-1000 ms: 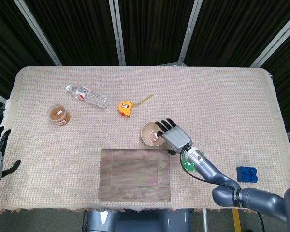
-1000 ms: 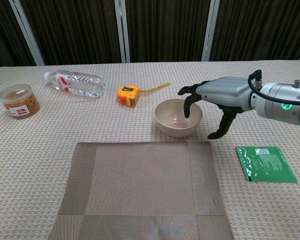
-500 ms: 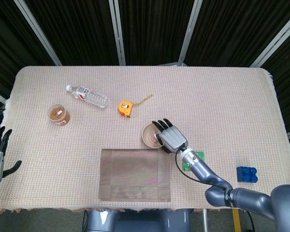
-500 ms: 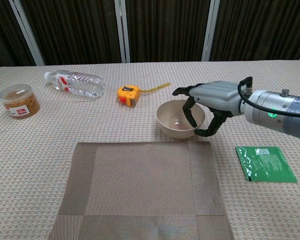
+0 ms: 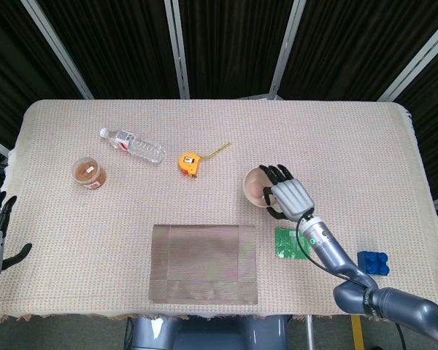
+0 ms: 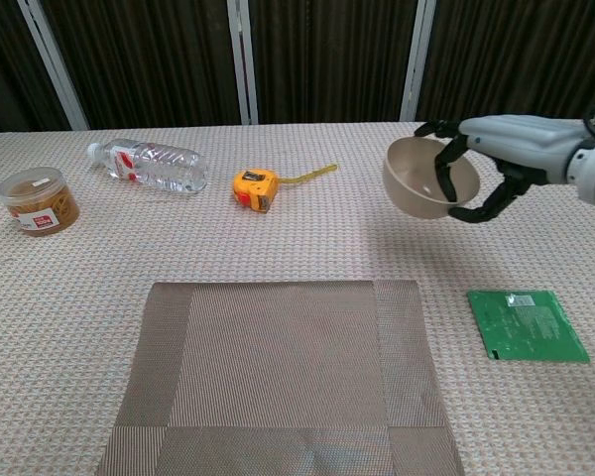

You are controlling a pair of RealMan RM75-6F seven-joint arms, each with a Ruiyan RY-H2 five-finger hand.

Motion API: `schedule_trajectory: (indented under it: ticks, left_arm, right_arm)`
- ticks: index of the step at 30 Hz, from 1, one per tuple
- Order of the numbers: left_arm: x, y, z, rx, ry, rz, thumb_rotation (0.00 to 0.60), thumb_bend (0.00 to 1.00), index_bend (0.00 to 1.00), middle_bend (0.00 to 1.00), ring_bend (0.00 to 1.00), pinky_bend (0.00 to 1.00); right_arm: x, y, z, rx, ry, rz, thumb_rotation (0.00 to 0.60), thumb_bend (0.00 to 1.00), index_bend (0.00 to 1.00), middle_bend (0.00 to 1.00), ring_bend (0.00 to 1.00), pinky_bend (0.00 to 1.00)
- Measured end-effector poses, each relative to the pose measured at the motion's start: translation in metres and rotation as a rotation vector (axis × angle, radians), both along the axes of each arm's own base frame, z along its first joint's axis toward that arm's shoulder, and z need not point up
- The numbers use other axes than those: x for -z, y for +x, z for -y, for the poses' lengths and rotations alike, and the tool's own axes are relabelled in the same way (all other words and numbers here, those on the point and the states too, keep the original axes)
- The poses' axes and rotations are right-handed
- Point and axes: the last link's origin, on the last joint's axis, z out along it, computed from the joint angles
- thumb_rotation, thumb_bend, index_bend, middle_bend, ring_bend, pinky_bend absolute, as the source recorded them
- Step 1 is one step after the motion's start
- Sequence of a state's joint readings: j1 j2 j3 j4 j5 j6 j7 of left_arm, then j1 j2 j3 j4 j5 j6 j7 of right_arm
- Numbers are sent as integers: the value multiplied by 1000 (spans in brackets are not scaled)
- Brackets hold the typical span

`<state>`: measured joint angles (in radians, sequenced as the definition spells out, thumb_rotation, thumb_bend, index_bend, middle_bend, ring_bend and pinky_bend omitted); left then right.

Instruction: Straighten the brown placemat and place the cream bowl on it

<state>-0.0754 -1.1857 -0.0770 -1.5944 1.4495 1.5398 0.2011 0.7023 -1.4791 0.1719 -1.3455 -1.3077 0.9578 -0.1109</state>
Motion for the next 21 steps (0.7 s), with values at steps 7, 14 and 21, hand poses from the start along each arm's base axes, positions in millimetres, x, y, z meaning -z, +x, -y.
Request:
schedule_trajectory:
  ticks: [7, 14, 21]
  left_arm:
    - [2, 4, 2, 17, -11, 2, 600, 220, 0, 0, 0, 0]
    - [6, 9, 5, 34, -21, -1, 600, 220, 0, 0, 0, 0]
    - [9, 12, 7, 38, -30, -3, 600, 220, 0, 0, 0, 0]
  right_arm:
    - [-42, -59, -11, 97, -67, -71, 600, 288, 626, 0, 0, 0]
    - [-60, -113, -22, 210, -78, -150, 600, 288, 626, 0, 0, 0]
    - [-58, -133, -28, 246, -57, -178, 600, 287, 622, 0, 0, 0]
